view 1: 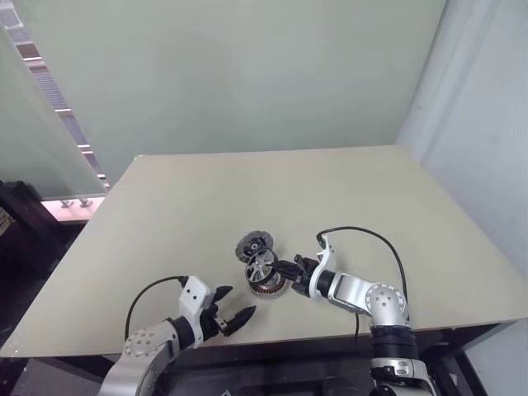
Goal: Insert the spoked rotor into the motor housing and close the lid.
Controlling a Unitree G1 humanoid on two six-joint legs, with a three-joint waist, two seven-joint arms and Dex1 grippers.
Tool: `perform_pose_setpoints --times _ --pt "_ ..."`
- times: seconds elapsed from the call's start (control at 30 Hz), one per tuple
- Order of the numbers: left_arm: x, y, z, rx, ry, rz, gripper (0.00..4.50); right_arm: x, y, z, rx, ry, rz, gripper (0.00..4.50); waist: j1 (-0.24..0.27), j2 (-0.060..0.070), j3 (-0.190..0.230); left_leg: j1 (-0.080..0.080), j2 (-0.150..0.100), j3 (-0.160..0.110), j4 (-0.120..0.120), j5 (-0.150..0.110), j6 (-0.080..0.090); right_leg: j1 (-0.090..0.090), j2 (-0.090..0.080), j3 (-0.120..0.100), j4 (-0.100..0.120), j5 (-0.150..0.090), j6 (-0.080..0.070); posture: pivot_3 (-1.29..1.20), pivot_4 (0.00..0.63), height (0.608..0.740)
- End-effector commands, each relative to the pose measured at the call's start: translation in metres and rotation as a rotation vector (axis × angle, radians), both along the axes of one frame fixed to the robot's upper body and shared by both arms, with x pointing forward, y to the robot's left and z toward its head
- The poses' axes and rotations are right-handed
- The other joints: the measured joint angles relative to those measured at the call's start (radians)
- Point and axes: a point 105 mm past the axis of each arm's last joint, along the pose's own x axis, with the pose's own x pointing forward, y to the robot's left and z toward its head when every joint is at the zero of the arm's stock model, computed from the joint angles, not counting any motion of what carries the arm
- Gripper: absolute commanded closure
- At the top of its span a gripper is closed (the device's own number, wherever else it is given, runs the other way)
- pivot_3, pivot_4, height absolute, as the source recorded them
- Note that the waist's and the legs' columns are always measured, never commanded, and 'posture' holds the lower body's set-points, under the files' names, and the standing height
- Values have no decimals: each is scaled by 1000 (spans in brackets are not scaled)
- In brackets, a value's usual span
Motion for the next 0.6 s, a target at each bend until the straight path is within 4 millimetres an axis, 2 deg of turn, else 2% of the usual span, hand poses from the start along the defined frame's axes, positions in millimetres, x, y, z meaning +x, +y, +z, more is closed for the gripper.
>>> perform_pose_setpoints --times 0.03,0.27,0.6 --pt "3 -3 8 6 -39 -17 0 -7 10 -5 14 17 13 4122 0 0 0 0 0 0 0 0 0 0 0 0 0 0 0 0 0 740" --pt "3 -3 8 6 -39 -19 0 -11 4 -15 -14 37 14 4122 1 0 0 3 0 0 0 0 0 3 0 0 0 0 0 0 0 740" --pt "3 -3 8 8 -40 -22 0 -10 -2 -16 -27 34 3 4122 1 1 -1 5 0 0 0 0 0 4 0 0 -1 0 0 0 0 740"
